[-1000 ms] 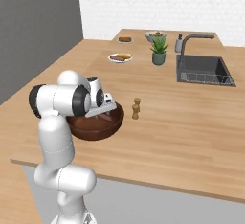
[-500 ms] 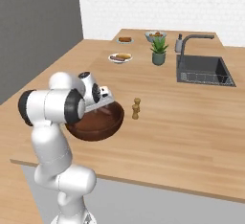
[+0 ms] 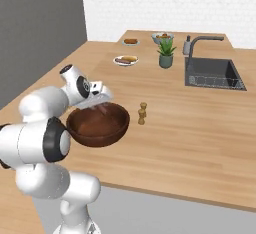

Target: Place one bun and one sausage from the bowl on each plate.

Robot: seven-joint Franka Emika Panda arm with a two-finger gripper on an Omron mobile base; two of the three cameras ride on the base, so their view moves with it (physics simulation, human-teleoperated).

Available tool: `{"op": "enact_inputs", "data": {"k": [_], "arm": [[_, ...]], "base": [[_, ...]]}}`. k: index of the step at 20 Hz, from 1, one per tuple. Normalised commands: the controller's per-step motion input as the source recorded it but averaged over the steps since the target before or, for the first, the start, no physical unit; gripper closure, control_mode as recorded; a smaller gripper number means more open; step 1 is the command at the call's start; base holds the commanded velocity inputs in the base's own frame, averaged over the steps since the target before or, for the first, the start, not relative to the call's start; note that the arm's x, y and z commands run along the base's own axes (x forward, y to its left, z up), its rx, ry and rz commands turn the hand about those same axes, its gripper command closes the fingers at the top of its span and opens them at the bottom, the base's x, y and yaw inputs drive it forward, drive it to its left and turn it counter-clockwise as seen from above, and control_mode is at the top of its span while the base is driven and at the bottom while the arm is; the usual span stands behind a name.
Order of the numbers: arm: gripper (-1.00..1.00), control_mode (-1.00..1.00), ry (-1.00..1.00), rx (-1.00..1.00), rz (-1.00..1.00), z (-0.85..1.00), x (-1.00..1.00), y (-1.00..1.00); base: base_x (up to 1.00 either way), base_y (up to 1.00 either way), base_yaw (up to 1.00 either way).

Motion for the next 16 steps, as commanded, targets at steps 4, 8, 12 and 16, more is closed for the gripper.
{"op": "enact_inputs", "data": {"k": [4, 8, 12, 16], "arm": [[1.00, -1.00, -0.06, 0.26, -0.24, 0.75, -0.92, -0.01], [1.00, -1.00, -0.09, 0.45, 0.00, 0.35, -0.84, -0.09], [1.00, -1.00, -0.04, 0.30, -0.04, 0.07, -0.34, -0.14], [1.00, -1.00, 0.00, 0.01, -0.02, 0.00, -0.04, 0.00]], "base": [[0.00, 0.00, 0.00], [0.00, 0.00, 0.00], [0.00, 0.00, 0.00], [0.00, 0.00, 0.00]]}}
